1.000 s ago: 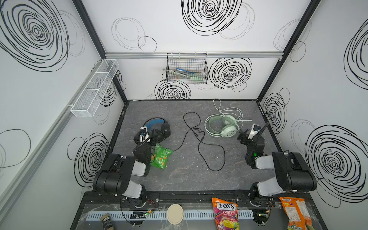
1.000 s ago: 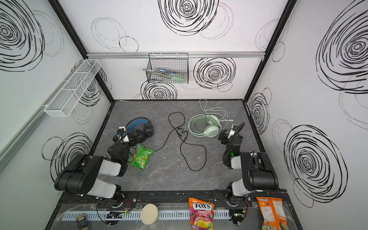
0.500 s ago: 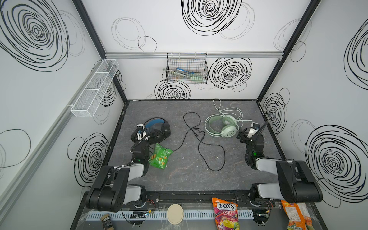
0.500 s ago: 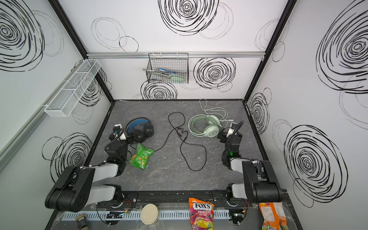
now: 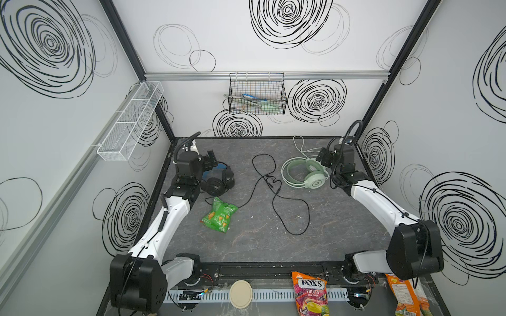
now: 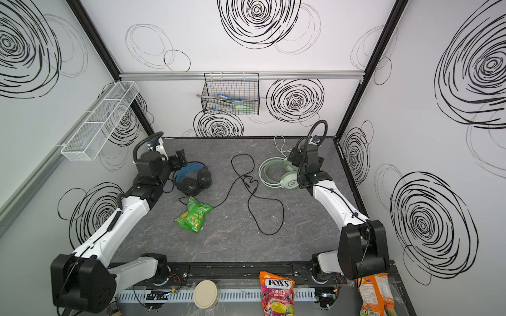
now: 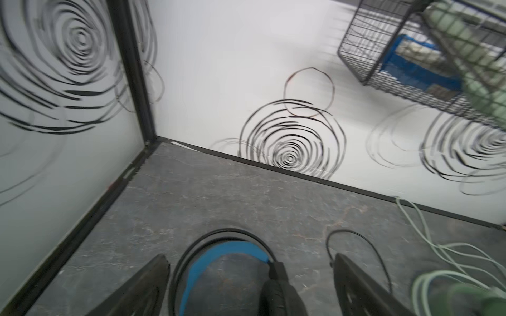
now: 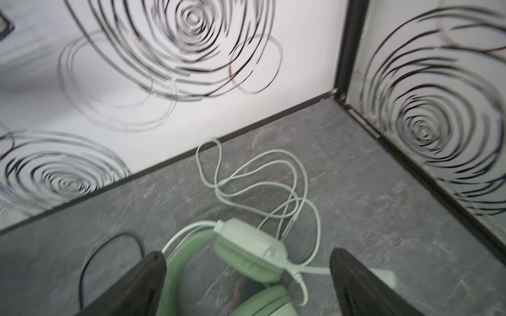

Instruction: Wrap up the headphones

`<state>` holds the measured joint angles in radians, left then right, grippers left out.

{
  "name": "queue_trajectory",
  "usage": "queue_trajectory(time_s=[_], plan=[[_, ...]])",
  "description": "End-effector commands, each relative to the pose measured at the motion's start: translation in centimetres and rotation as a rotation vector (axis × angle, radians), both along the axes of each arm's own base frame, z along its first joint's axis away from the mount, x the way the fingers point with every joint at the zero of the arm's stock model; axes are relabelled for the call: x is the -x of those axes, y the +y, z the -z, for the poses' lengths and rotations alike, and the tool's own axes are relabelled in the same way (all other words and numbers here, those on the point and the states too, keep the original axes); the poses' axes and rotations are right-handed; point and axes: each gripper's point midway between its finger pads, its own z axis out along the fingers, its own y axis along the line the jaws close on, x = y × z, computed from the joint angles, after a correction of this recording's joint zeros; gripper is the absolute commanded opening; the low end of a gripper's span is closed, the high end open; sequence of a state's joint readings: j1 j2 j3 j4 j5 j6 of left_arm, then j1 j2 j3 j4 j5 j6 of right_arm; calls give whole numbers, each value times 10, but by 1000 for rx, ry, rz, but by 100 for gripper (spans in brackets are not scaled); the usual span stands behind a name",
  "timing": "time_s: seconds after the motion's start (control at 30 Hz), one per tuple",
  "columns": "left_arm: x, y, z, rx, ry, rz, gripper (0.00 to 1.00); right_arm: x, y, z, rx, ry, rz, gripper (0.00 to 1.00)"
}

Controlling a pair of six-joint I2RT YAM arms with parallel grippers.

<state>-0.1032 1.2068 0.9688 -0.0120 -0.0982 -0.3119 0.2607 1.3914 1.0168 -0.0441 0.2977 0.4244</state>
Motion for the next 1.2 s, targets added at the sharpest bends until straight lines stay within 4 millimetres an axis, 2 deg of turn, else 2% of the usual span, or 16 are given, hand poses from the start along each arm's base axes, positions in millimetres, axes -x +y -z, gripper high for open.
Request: queue_trajectory(time_s=[0.0, 0.13, 0.3, 0.37, 0.43, 0.6, 0.73, 0.87, 1.03, 1.17], plan=[[23, -43, 63, 103, 336, 167, 96, 15, 26, 17, -117, 148, -84, 97], [19, -22, 82, 95, 437, 91, 96, 24, 54, 16, -160, 243, -190, 97], [-4, 24, 86, 52, 494, -29, 96, 61, 103, 5, -165, 264, -439, 97], [-13, 39, 99, 45, 536, -68, 96, 76, 110, -1, -129, 265, -483, 97], [-20, 53, 122, 51, 591, -102, 96, 88, 113, -8, -83, 266, -507, 97], [-23, 73, 162, 68, 678, -172, 96, 101, 113, -29, -22, 209, -530, 97], [-12, 72, 185, 117, 725, -182, 96, 104, 114, -40, 6, 193, -542, 97], [3, 66, 201, 165, 747, -186, 96, 107, 110, -40, 20, 192, -530, 97], [10, 41, 221, 297, 765, -163, 96, 107, 113, -42, 16, 189, -535, 97], [7, 9, 217, 359, 747, -111, 96, 103, 115, -48, 31, 179, -533, 97]])
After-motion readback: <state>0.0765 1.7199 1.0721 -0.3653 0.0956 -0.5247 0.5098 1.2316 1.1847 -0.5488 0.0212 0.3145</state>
